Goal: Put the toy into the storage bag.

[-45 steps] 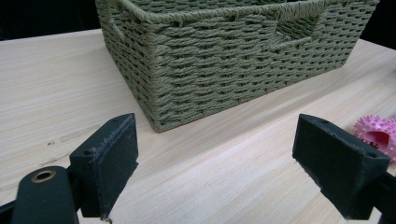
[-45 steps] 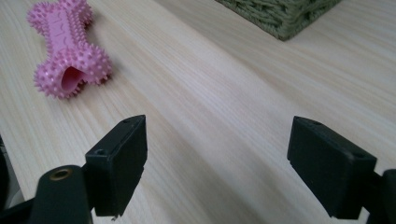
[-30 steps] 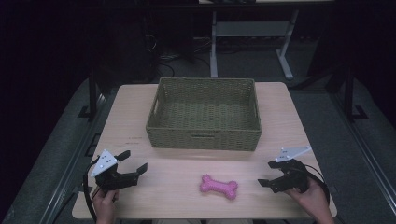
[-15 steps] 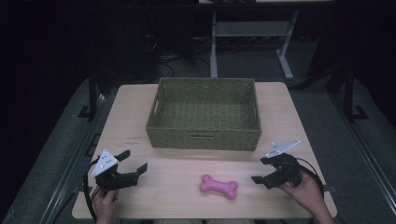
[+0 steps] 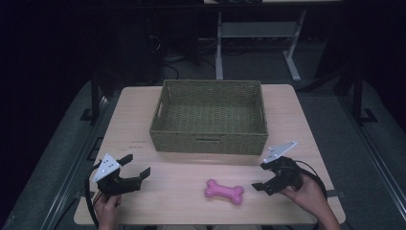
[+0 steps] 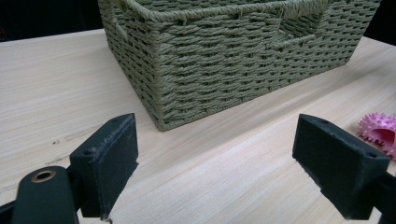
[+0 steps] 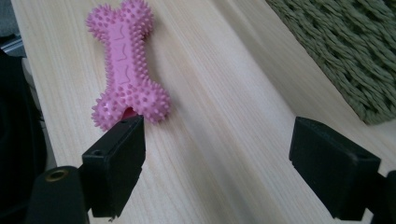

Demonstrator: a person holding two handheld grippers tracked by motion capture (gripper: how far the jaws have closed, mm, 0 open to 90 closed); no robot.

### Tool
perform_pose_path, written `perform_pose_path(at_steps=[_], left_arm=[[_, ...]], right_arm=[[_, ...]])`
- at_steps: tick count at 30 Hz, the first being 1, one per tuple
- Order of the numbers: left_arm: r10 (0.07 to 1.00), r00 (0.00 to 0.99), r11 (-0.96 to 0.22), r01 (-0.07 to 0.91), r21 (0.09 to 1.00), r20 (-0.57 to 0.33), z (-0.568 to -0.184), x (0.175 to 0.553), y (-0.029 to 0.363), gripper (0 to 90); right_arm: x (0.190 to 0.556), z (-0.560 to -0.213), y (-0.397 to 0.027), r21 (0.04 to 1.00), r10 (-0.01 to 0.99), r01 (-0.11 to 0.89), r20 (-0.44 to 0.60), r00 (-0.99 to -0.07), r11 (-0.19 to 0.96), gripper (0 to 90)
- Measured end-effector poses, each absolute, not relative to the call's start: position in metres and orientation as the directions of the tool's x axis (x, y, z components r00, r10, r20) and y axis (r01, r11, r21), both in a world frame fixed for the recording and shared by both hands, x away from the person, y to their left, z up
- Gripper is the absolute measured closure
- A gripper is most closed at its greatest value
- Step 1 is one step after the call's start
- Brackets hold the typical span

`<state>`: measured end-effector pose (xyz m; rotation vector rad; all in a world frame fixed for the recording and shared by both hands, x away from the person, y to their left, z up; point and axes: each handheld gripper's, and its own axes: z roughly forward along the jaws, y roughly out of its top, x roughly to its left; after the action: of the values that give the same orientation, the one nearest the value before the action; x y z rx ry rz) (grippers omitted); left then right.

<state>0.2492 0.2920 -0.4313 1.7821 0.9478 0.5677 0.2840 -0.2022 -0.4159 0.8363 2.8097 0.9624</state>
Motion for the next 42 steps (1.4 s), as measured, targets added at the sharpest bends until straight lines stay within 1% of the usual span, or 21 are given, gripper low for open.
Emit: perform_pose_path(at_steps=[12, 19, 24, 35, 42], left_arm=[[0.812, 0.582, -0.189, 0.339, 0.921, -0.048, -0.431, 0.249, 0.294, 13.8], [0.812, 0.581, -0.187, 0.339, 0.922, -0.049, -0.431, 0.249, 0.294, 13.8], [0.812, 0.582, -0.183, 0.339, 0.923, -0.053, -0.431, 0.249, 0.295, 13.8], [0.810, 0.585, -0.190, 0.335, 0.923, -0.046, -0.431, 0.249, 0.294, 13.9], [0.811, 0.583, -0.184, 0.337, 0.923, -0.051, -0.430, 0.249, 0.295, 13.8]], right_arm=[[0.292, -0.409, -0.178, 0.561, 0.452, 0.431, 0.112, -0.885, 0.707, 17.7], [0.297, -0.402, -0.162, 0.561, 0.403, 0.389, 0.106, -0.909, 0.730, 17.7], [0.299, -0.400, -0.147, 0.545, 0.370, 0.366, 0.107, -0.923, 0.755, 17.7], [0.298, -0.406, -0.124, 0.514, 0.318, 0.329, 0.114, -0.941, 0.792, 17.9], [0.297, -0.414, -0.108, 0.478, 0.281, 0.301, 0.116, -0.953, 0.825, 20.8]])
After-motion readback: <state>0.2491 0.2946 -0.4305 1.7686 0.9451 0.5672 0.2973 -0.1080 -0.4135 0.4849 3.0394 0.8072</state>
